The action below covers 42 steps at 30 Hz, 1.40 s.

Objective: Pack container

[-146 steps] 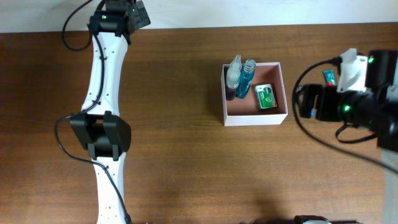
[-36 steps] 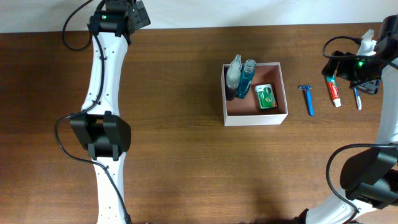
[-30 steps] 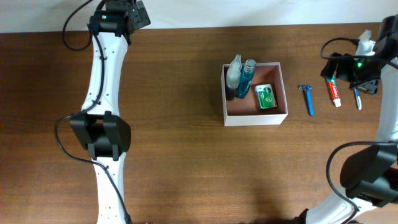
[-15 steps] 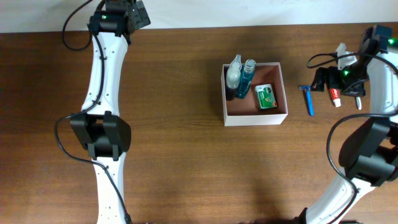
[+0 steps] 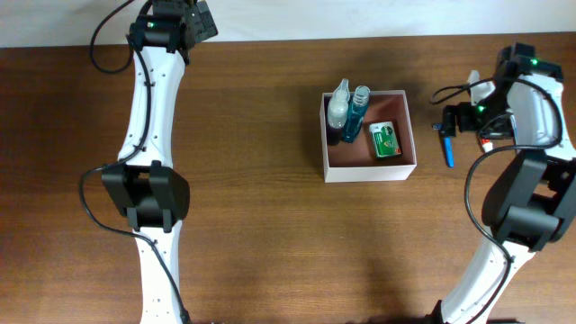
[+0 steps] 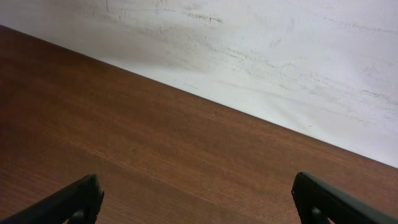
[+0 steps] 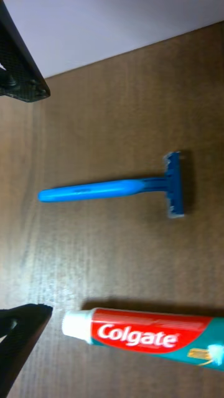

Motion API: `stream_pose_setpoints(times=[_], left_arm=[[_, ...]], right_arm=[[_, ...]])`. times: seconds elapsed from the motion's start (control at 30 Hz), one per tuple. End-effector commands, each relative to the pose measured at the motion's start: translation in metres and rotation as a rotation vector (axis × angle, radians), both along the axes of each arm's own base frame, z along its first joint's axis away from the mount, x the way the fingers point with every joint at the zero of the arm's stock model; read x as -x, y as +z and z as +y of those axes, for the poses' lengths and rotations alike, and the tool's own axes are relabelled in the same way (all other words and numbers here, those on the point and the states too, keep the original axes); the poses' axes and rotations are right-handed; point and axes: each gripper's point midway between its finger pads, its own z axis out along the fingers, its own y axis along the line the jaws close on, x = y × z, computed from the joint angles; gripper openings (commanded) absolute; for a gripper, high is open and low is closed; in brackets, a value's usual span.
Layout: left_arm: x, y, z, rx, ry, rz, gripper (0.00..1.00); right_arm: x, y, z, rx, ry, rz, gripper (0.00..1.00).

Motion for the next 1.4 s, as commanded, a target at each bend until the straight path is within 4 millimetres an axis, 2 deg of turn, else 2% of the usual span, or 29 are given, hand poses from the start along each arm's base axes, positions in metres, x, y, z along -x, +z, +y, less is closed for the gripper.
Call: stream_pose_setpoints(times=[0.0,0.1,0.37,0.57,0.97,1.37], left_arm=[[-0.001,0.000,0.001,0.009,0.006,-0.005,0.99],[-0.001,0.000,0.000,0.009,0.006,-0.005,0.99],[-0.001,0.000,0.001,0.009,0.006,-0.005,0.99],[-0.001,0.000,0.000,0.009,0.005,-0.005,0.99],[-0.001,0.000,0.000,0.009,0.005,-0.005,0.99],[-0.001,0.000,0.000,0.009,0.005,-0.005,0.99]], right_arm=[[-0.004,-0.011,0.004,0.038,0.048,0.016,0.99],[-0.008,-0.012,0.005,0.048,0.103,0.001,0.99],[-0.020,-0.026,-0.002,0.076,0.100,-0.017,0.99],[-0.019,-0.041,-0.003,0.076,0.101,0.007,0.99],[-0.017,-0.057,-0.004,0.079,0.116,0.039,0.99],[-0.017,-0.058,-0.008,0.097,0.115,0.044,0.99]])
